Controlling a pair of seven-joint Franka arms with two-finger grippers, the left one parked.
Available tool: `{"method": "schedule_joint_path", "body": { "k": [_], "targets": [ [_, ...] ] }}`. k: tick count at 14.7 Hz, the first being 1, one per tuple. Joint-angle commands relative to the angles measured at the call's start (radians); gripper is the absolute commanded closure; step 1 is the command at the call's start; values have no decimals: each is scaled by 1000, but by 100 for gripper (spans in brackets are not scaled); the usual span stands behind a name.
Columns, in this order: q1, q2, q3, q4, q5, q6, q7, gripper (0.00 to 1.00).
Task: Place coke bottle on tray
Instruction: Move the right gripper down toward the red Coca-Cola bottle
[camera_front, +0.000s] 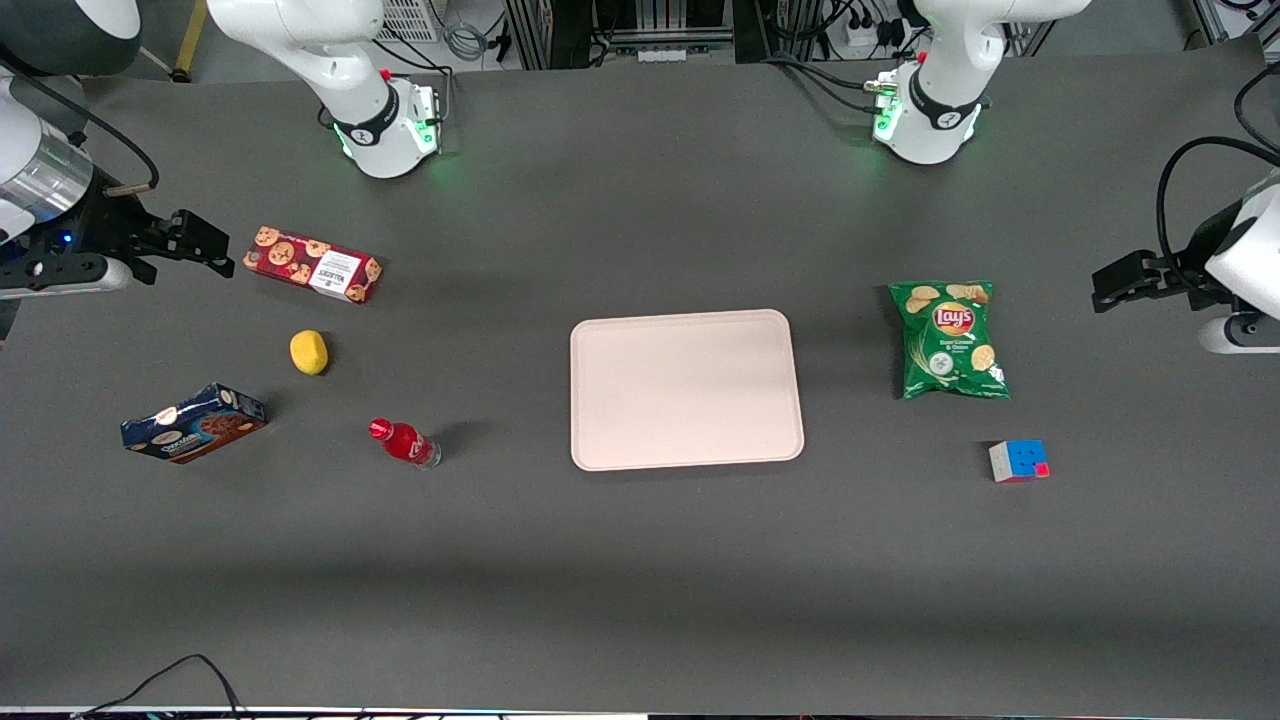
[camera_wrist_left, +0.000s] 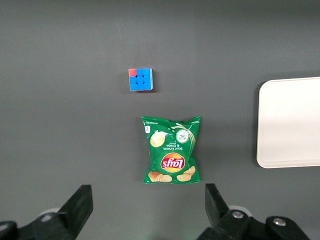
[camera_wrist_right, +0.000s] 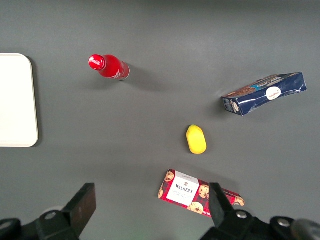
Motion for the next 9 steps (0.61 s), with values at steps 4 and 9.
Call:
{"method": "schedule_joint_path", "body": {
  "k": [4,9],
  "targets": [
    [4,53,11,73,11,-5,10,0],
    [15,185,94,117,10,97,68,0]
  ]
}}
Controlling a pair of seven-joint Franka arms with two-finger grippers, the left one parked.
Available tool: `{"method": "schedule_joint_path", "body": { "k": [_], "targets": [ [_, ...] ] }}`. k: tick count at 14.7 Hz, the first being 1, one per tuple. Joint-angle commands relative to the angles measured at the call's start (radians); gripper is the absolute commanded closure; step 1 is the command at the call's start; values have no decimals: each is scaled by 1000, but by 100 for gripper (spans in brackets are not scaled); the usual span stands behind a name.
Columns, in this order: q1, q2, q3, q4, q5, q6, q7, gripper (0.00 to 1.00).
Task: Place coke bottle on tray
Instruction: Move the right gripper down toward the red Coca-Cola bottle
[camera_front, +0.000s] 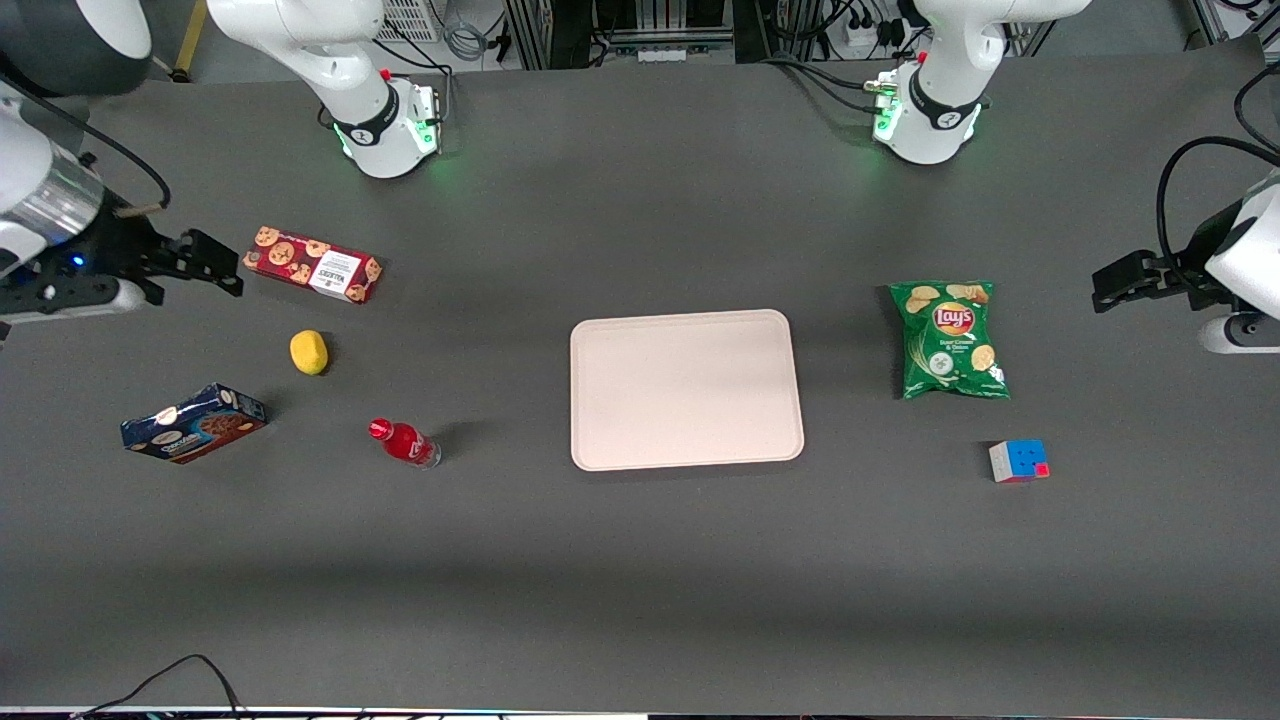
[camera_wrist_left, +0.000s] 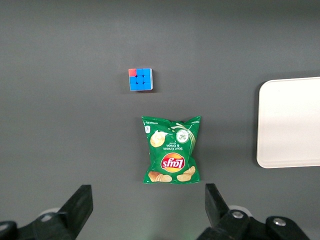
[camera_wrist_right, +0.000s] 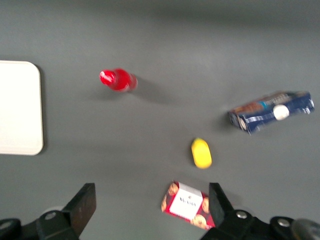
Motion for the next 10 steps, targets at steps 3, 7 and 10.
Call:
{"method": "schedule_joint_path", "body": {
  "k": [3,7,10],
  "targets": [
    [17,183,119,44,-47,132,137,0],
    [20,319,139,47,-104,247,143,0],
    [34,379,141,44,-153,307,146,0]
  ]
}}
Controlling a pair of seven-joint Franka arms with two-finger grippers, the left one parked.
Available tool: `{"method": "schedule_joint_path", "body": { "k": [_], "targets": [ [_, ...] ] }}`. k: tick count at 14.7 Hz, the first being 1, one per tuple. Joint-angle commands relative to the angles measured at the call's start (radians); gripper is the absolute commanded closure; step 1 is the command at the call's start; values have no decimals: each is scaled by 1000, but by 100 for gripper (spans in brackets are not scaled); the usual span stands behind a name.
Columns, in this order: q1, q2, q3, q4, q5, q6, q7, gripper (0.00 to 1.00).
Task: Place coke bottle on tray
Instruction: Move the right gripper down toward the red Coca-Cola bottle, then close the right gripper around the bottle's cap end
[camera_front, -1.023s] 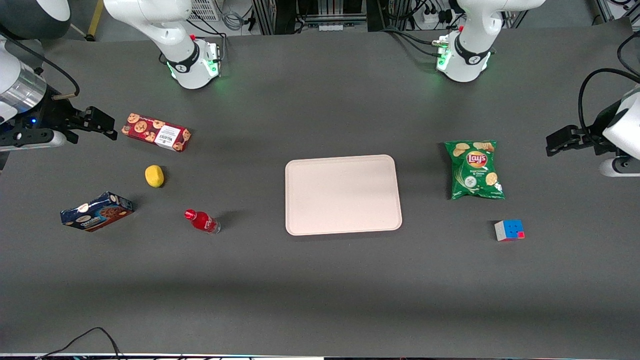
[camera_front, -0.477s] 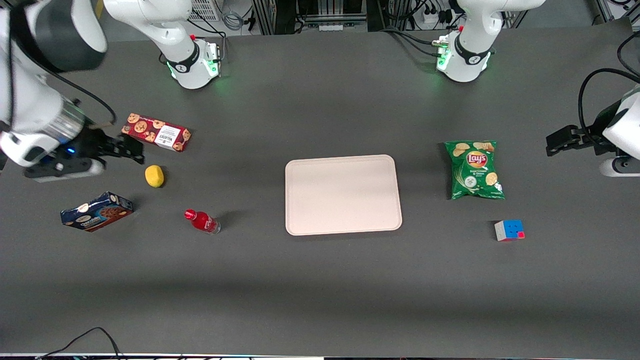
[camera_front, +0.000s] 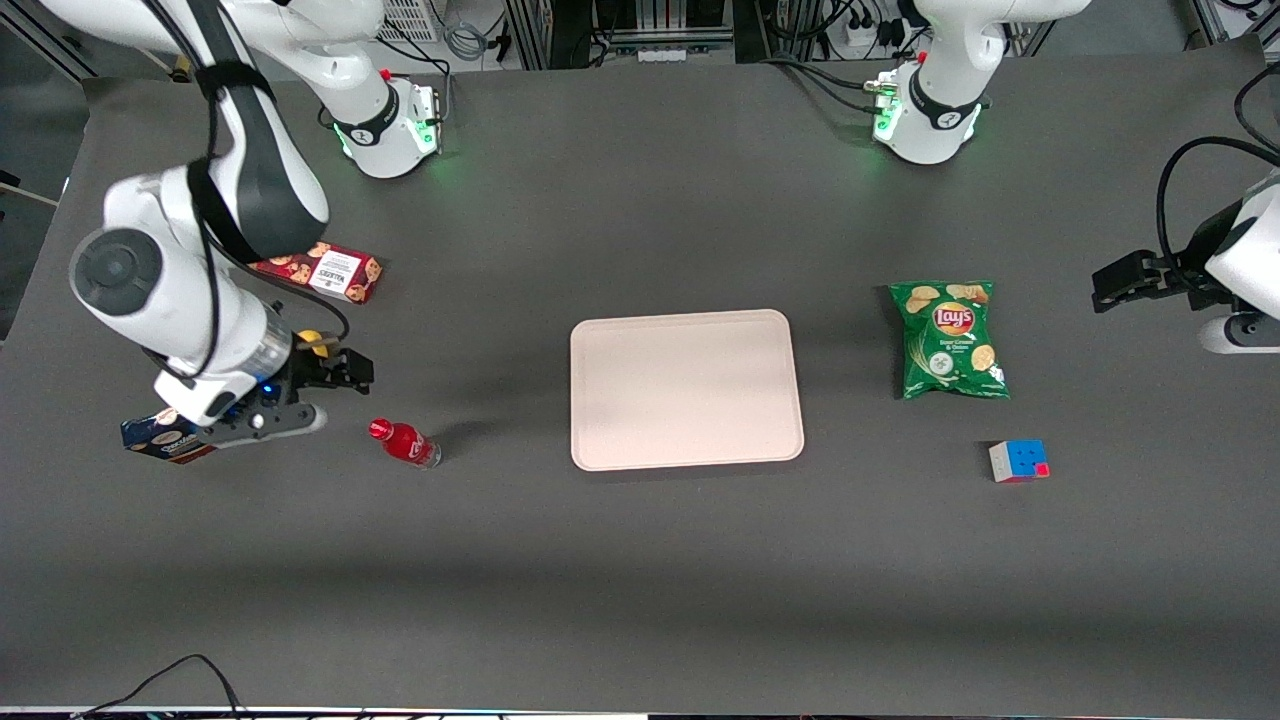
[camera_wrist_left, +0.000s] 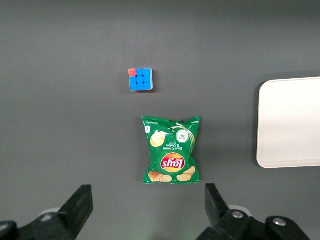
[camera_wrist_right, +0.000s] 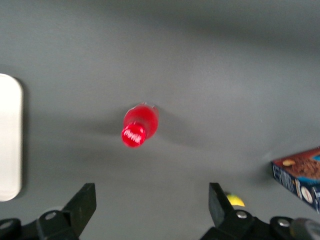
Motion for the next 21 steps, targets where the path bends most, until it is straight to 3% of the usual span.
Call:
{"method": "schedule_joint_path", "body": {
  "k": [1,21],
  "targets": [
    [16,76,2,32,-30,48,33,0],
    [16,161,8,-57,-24,243,61,2]
  ]
}}
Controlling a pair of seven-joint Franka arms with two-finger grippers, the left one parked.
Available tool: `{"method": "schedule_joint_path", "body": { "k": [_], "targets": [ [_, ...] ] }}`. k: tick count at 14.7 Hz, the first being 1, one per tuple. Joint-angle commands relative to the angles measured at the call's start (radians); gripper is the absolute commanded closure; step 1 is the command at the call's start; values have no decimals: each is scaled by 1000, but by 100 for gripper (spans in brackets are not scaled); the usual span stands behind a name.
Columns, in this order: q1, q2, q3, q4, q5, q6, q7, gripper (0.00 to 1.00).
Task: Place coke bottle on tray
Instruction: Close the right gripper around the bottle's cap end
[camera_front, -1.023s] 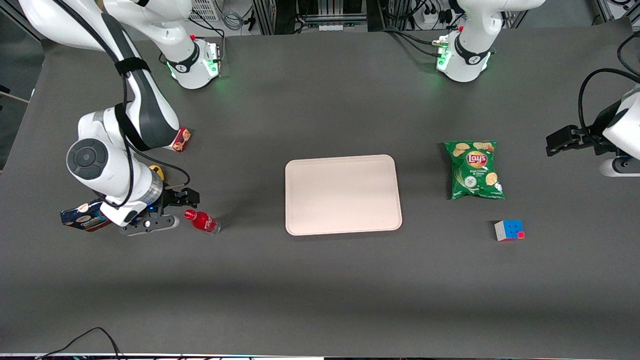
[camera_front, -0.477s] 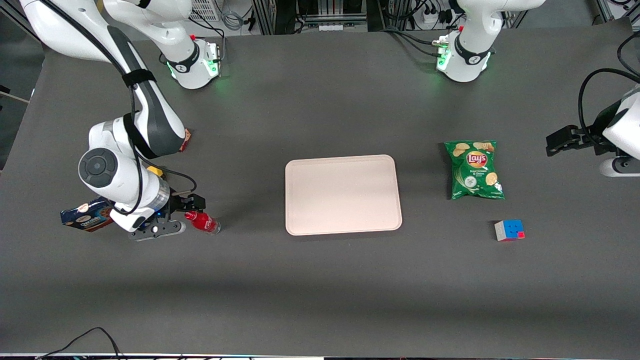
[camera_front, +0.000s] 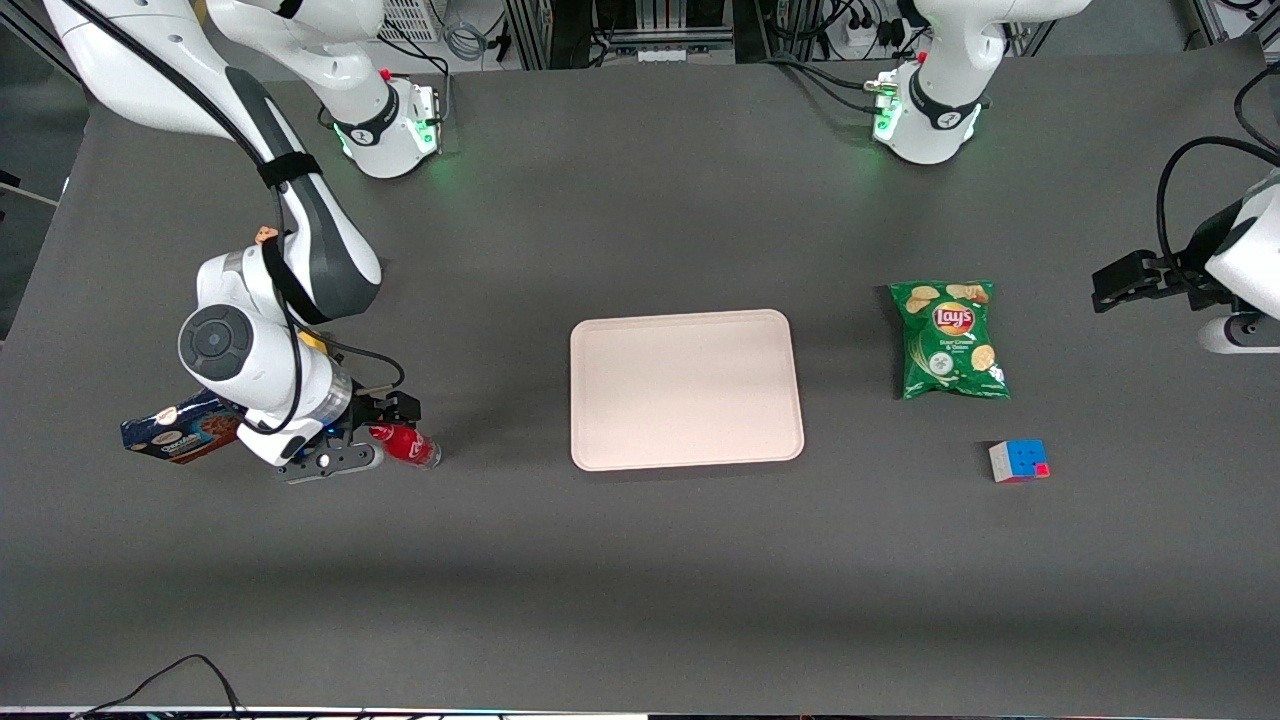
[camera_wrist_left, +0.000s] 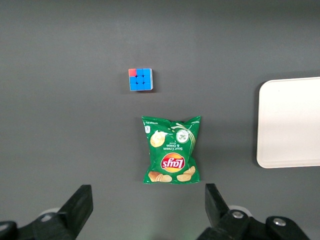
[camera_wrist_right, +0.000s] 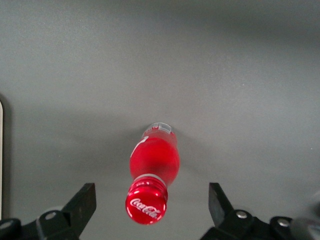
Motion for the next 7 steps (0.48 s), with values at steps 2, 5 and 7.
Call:
{"method": "schedule_joint_path", "body": {
  "k": [2,5,7],
  "targets": [
    [3,-3,2,-30,-11,43,28,19],
    [3,-3,2,-28,-11,43,28,50],
    [3,-3,2,-28,-11,43,28,64]
  ]
}}
